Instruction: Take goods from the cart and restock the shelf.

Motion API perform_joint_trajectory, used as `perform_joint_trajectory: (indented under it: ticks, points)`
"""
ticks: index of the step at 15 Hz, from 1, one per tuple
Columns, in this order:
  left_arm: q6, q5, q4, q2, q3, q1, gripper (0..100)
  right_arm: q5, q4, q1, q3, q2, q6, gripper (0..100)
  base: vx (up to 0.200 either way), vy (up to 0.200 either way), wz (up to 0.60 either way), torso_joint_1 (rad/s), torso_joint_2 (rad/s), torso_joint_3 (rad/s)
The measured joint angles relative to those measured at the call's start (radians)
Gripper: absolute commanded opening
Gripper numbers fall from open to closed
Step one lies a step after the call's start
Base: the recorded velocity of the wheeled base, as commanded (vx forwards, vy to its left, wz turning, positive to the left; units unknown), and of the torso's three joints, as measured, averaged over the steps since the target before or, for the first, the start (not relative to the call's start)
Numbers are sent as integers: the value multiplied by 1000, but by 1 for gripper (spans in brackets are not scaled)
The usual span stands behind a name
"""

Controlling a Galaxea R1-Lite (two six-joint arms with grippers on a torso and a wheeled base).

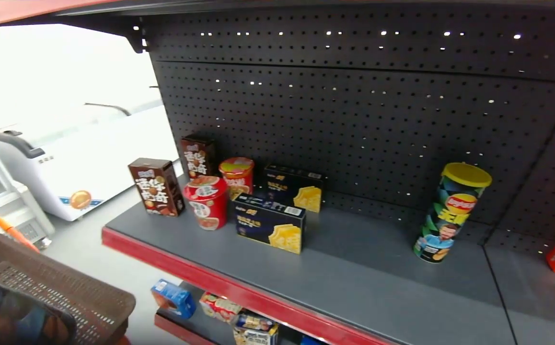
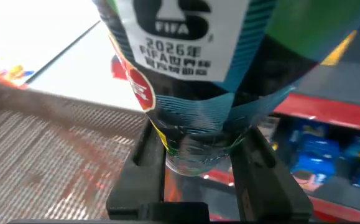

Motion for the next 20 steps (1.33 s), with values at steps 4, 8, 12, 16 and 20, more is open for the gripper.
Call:
perform_joint_trajectory:
  ticks: [4, 8, 12, 16, 20]
  points:
    - [0, 0, -1, 0, 0, 0, 0, 0, 1, 0, 0, 0, 0, 100, 0, 0, -600, 2, 4, 1]
    - [0, 27, 0, 0, -3, 1, 0, 0, 1, 0, 0, 0, 0, 100, 0, 0, -150, 1, -2, 1]
    - [60, 123, 0, 1, -62, 1, 0, 20, 0, -1, 0, 0, -8, 100, 0, 0, 0, 0, 0, 0]
    - [127, 305, 186, -20, -161, 4, 0, 21, 2, -2, 0, 1, -15, 100, 0, 0, 0, 0, 0, 0]
    - [151, 395, 442, -133, -237, 3, 0, 53, 22, -3, -101, 89, 40, 100, 0, 0, 0, 0, 0, 0]
